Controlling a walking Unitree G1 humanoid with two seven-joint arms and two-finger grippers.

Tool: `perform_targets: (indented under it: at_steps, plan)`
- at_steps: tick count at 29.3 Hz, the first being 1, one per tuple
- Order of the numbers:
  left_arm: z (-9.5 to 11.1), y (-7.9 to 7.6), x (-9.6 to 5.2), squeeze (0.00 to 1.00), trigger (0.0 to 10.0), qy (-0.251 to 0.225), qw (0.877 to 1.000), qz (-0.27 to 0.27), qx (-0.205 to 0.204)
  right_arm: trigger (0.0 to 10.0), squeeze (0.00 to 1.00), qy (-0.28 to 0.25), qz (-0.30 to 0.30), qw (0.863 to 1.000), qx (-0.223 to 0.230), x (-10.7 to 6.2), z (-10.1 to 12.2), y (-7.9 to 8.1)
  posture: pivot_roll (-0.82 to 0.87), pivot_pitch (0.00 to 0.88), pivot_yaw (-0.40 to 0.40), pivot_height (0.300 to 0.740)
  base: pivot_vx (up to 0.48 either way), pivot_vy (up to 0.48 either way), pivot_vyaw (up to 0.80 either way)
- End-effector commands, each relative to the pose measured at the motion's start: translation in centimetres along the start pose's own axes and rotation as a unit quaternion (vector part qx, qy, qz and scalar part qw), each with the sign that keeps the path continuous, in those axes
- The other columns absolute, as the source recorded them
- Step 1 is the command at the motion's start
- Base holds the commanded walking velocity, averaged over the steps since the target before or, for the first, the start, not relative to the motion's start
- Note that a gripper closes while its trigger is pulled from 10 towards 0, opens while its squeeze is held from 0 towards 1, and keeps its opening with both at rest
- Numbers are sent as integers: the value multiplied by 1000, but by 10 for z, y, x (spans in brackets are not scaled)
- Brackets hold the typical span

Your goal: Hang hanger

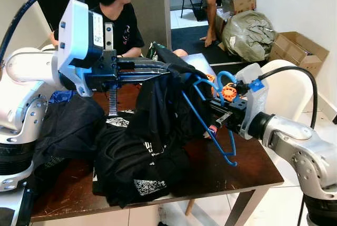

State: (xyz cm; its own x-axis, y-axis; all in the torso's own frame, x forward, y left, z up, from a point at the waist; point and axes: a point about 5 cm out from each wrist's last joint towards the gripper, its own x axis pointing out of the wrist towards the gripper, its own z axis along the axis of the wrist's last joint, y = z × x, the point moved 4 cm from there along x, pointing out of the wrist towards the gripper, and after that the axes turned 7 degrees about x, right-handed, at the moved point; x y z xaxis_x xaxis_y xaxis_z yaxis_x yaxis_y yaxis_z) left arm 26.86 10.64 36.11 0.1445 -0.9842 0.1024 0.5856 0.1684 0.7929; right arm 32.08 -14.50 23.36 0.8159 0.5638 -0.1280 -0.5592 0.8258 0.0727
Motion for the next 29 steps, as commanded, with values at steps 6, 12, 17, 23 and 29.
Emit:
perform_targets:
  at_steps: [6,12,17,23,29]
  plan:
    - [1,5,-13,0,10000,10,1000,27,1,10000,0,-43,-45,993,96,5,4,-14,13,0,82,740,0,0,0]
    - [2,14,-31,0,10000,38,998,53,12,10000,0,-57,-58,986,144,3,1,-22,14,0,79,740,0,0,0]
    - [6,19,-37,0,10000,42,997,64,21,10000,0,-49,-56,987,140,2,-1,-21,15,0,80,740,0,0,0]
    - [12,42,-54,0,10000,68,989,114,60,10000,0,-59,-71,982,164,2,0,-22,13,6,85,740,0,0,0]
    - [39,93,-88,0,10000,87,952,253,149,10000,0,-72,-69,978,183,0,2,-20,16,12,97,740,0,0,0]
